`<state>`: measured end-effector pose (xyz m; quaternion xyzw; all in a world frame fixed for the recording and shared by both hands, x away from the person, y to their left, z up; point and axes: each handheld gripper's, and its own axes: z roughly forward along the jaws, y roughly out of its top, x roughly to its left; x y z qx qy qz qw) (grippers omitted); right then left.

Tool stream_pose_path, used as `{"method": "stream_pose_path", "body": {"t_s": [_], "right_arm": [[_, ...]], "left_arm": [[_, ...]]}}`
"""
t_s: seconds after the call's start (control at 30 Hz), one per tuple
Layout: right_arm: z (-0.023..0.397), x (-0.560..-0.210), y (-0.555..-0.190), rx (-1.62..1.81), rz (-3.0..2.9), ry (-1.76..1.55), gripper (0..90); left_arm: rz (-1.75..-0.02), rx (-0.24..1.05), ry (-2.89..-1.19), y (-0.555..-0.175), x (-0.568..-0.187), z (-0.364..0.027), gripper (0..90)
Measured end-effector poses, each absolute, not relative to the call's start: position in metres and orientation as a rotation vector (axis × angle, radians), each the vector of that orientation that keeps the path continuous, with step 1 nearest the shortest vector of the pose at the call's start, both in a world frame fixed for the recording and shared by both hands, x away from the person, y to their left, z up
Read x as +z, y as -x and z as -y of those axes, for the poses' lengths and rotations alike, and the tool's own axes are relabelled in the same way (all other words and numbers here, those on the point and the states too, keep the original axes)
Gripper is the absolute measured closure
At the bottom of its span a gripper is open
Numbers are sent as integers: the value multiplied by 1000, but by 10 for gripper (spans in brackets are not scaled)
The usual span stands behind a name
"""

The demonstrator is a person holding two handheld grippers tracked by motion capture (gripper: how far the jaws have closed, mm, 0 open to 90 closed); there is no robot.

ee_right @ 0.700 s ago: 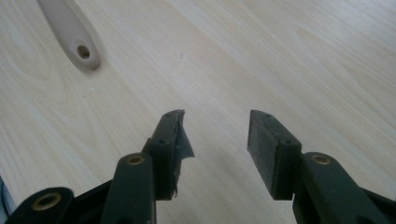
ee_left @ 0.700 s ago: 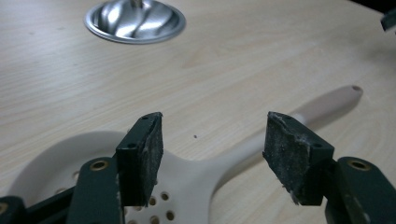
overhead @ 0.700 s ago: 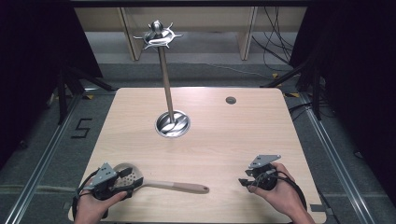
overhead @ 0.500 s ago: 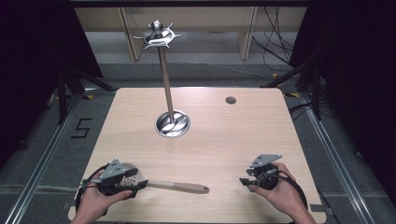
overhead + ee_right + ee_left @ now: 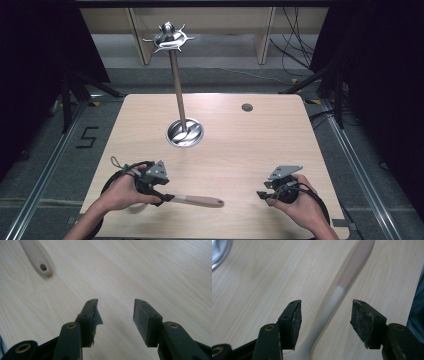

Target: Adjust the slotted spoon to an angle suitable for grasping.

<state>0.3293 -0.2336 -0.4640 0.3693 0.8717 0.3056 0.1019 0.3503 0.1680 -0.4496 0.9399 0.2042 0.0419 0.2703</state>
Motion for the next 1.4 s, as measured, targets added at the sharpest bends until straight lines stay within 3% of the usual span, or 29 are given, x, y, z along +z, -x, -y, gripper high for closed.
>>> {"method": "stream_pose_path", "body": {"t_s": [0.1, 0.2, 0.6, 1.4], "right_arm": [[234, -464, -329, 902, -2576, -1090, 547], [234, -464, -329, 906, -2579, -1088, 547], [234, -464, -330, 887, -2597, -1058, 545], [232, -465, -330, 898, -2596, -1052, 543]], "left_arm": [[-520, 79, -2562, -350, -454, -158, 411], [-400, 82, -2709, -353, -454, -144, 422], [-218, 83, -2814, -364, -455, -115, 448], [-126, 7, -2870, -369, -466, -82, 476]]}}
